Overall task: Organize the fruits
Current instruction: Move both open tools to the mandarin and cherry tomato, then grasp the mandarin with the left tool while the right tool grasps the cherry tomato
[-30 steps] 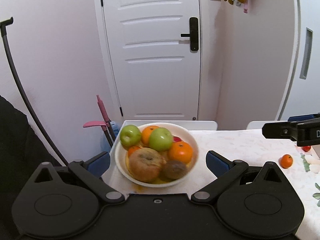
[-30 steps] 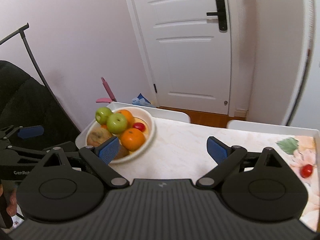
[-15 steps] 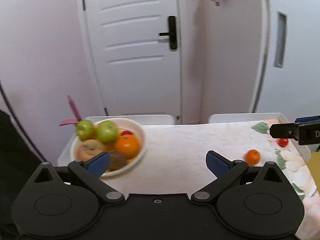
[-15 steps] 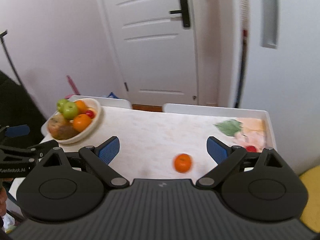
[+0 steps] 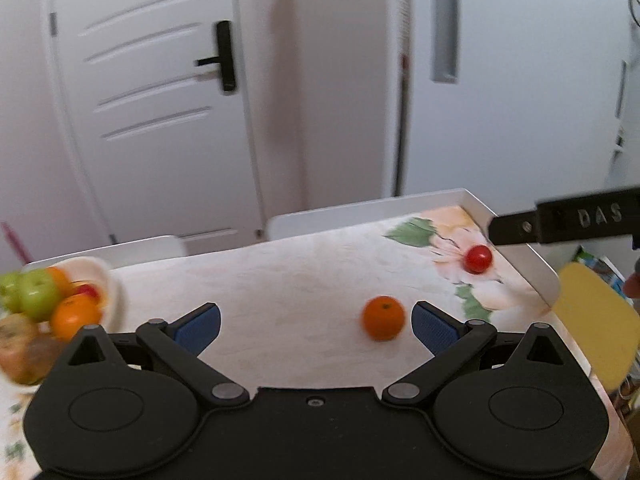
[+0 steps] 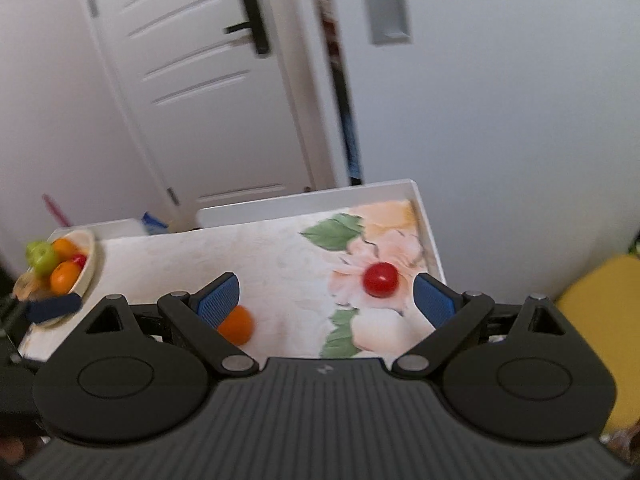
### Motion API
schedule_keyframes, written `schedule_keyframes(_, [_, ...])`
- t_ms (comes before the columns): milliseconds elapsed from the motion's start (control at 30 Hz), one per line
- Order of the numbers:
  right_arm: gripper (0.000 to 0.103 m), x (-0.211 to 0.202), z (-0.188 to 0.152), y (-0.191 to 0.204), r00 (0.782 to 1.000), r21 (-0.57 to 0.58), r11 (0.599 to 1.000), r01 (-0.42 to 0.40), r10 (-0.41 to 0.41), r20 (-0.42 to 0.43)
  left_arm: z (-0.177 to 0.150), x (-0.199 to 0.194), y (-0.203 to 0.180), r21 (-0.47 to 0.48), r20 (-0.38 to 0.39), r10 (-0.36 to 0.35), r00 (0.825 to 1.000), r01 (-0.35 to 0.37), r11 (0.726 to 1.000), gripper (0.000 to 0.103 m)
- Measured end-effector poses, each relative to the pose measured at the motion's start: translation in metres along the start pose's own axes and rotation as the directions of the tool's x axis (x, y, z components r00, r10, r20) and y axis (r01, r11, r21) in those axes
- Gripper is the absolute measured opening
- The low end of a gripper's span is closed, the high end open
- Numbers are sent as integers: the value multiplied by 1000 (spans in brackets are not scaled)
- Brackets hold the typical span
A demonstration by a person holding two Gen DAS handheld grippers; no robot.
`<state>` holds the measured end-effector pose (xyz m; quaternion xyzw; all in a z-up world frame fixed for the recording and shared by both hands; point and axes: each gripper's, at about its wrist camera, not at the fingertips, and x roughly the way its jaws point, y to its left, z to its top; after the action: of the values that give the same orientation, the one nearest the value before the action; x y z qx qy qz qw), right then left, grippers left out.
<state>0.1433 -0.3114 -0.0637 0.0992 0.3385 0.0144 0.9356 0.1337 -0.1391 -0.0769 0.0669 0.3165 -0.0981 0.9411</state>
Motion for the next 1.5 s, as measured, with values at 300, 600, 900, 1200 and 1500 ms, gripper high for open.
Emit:
schedule_keyframes(300, [103,36,-9,-3,997,51,996,70,-69,-18,-2,58,-25,41,-55,-83,995,85,996,84])
schedule_keyframes(600, [103,65,-15,5,993,24,993,113,-113,-19,-7,84,-33,66,-103,-143,984,151,986,43])
schedule_keyframes(900, [84,91,-16,7,983,-44,982,184,-185,-16,-7,82,-32,78,-99,-124,987,132,988,42])
schedule_keyframes(1200, [72,105,-18,7,973,-101,968,228,-230,-12,-4,80,-29,72,-91,-102,991,108,992,41])
schedule_keyframes(1500, [48,113,-20,6,966,-145,956,254,-259,-15,-3,74,-21,52,-67,-88,994,92,994,41])
